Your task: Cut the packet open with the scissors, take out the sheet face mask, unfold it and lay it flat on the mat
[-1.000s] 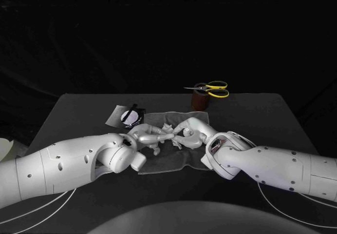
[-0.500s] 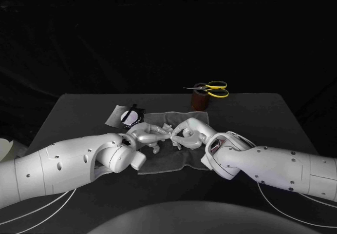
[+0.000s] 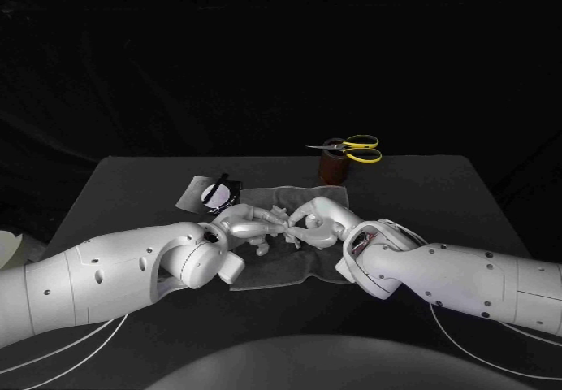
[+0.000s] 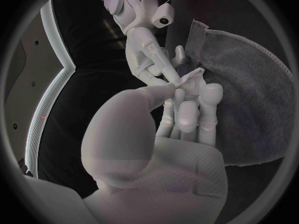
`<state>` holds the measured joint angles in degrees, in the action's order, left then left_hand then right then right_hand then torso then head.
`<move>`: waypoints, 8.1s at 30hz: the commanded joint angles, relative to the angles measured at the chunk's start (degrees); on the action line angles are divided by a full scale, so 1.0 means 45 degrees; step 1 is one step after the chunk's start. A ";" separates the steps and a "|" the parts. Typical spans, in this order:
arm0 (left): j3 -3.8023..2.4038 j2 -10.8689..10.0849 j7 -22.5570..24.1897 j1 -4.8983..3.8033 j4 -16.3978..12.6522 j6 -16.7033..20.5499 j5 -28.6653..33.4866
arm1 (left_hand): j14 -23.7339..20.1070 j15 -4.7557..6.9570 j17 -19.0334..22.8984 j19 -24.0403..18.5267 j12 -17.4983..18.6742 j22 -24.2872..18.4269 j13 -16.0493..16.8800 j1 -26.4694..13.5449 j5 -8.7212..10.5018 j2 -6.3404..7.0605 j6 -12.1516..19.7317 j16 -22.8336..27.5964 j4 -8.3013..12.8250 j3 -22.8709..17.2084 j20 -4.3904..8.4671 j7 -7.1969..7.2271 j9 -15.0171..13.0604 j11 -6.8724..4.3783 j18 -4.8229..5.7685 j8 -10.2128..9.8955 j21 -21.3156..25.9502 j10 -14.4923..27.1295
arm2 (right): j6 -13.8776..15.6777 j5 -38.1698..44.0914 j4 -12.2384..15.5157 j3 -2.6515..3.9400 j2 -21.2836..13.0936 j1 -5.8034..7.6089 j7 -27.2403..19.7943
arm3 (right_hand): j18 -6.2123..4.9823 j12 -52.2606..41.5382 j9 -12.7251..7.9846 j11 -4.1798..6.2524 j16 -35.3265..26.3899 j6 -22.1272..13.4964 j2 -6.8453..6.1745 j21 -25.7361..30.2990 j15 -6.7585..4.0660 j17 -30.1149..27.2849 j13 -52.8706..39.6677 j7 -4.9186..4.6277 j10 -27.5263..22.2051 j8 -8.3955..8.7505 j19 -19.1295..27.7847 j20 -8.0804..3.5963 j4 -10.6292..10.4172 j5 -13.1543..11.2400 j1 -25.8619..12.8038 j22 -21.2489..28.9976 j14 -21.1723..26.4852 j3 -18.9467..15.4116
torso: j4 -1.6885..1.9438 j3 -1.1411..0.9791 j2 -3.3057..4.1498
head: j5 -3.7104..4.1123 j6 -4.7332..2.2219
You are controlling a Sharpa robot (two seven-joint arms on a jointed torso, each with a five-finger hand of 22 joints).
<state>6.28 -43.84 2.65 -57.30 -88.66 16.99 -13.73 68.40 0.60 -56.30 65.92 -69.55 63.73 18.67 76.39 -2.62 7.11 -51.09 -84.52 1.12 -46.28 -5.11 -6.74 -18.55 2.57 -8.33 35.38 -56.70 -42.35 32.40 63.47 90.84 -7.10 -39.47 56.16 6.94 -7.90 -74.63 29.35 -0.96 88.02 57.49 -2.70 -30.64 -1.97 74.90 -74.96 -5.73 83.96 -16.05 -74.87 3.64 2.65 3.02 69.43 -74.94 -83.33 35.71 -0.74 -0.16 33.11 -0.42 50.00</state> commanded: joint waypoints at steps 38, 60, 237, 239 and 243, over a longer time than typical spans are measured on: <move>-0.0013 -0.0072 0.0045 -0.0010 -0.0010 0.0101 0.0209 | 0.0591 0.0053 -0.0713 0.0392 -0.0485 0.0674 0.0546 -0.1413 -0.0036 -0.0086 0.0155 -0.0256 0.1055 -0.1494 0.0122 0.0008 -0.1563 -0.0020 0.0057 0.0538 -0.0870 0.0085 | 0.0598 0.1183 0.0465 0.0000 -0.0298 -0.0040 0.0414 | -0.0278 0.0254 -0.0498 -0.0237 -0.0148 -0.0138 -0.0983 0.0640 0.0095 0.2120 -0.1079 -0.0235 0.0099 0.0756 0.0334 0.0207 -0.0402 0.0712 -0.0683 -0.0515 -0.0973 -0.1396 | 0.0014 0.0009 0.0002 | -0.0013 0.0000; -0.0013 -0.0018 -0.0119 -0.0010 -0.0019 0.0080 0.0194 | 0.0622 0.0061 -0.0760 0.0414 -0.0487 0.0719 0.0558 -0.1460 -0.0036 -0.0067 0.0153 -0.0272 0.1115 -0.1557 0.0128 0.0014 -0.1619 -0.0030 0.0064 0.0541 -0.0923 0.0078 | 0.0872 0.1363 0.0287 0.0001 0.0088 -0.0054 0.0587 | -0.0261 0.0149 -0.0586 -0.0208 -0.0096 0.0075 -0.1027 0.0506 0.0081 0.2221 -0.1129 -0.0186 0.0142 0.0796 0.0260 0.0209 -0.0744 0.0240 -0.0873 -0.0528 -0.1018 -0.1805 | -0.0004 -0.0003 0.0001 | 0.0000 0.0000; -0.0092 -0.1608 -0.0781 -0.0027 -0.0652 -0.1219 -0.0626 | 0.0781 0.0107 -0.0946 0.0458 -0.0522 0.0810 0.0633 -0.1615 -0.0036 -0.0088 0.0110 -0.0341 0.1310 -0.1796 0.0177 0.0054 -0.1885 -0.0061 0.0063 0.0522 -0.1039 0.0017 | 0.1643 -0.2548 -0.0170 0.0156 -0.1307 0.0036 -0.0786 | 0.0109 -0.1103 0.2089 0.0526 0.0439 0.0628 0.0062 -0.2363 -0.0559 0.3355 -0.1985 0.0634 0.0819 -0.1661 -0.0723 -0.0394 0.0063 -0.0053 0.0182 -0.1148 -0.1482 0.0241 | -0.0009 -0.0004 -0.0008 | -0.0015 0.0000; -0.0100 -0.1672 -0.0767 -0.0031 -0.0700 -0.1323 -0.0520 | 0.0781 0.0107 -0.0946 0.0458 -0.0522 0.0810 0.0633 -0.1615 -0.0036 -0.0088 0.0110 -0.0341 0.1310 -0.1796 0.0177 0.0054 -0.1885 -0.0061 0.0063 0.0522 -0.1039 0.0017 | 0.1610 -0.2557 -0.0127 0.0160 -0.1371 0.0062 -0.0765 | 0.0109 -0.1103 0.2089 0.0526 0.0439 0.0628 0.0062 -0.2363 -0.0559 0.3355 -0.1985 0.0634 0.0819 -0.1661 -0.0723 -0.0394 0.0063 -0.0053 0.0182 -0.1148 -0.1482 0.0241 | -0.0007 -0.0006 -0.0003 | -0.0019 0.0000; -0.0109 -0.1808 -0.0782 -0.0036 -0.0796 -0.1533 -0.0272 | 0.0781 0.0107 -0.0946 0.0458 -0.0522 0.0810 0.0633 -0.1615 -0.0036 -0.0088 0.0110 -0.0341 0.1310 -0.1796 0.0177 0.0054 -0.1885 -0.0061 0.0063 0.0522 -0.1039 0.0017 | 0.1498 -0.2558 0.0010 0.0167 -0.1584 0.0156 -0.0670 | 0.0105 -0.1089 0.2119 0.0526 0.0439 0.0615 0.0043 -0.2337 -0.0559 0.3355 -0.1978 0.0634 0.0816 -0.1678 -0.0714 -0.0395 0.0074 -0.0054 0.0160 -0.1142 -0.1482 0.0256 | -0.0007 -0.0006 -0.0002 | 0.0012 0.0000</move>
<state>5.85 -51.83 -1.61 -57.38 -91.94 13.43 -16.39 71.55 1.11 -60.48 67.56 -71.56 67.35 21.43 68.98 -2.62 7.33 -50.25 -85.79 6.95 -54.16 -4.32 -6.55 -21.05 2.71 -8.33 37.58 -61.17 -42.40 39.46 52.09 90.66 -6.42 -46.34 56.68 3.44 -6.94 -79.60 29.26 1.01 89.80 59.71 -3.13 -41.27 -2.80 74.91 -74.95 -3.72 84.04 -18.88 -77.76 1.97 0.98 2.66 70.16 -74.93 -82.71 34.72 -0.77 -0.16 33.06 -0.47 50.00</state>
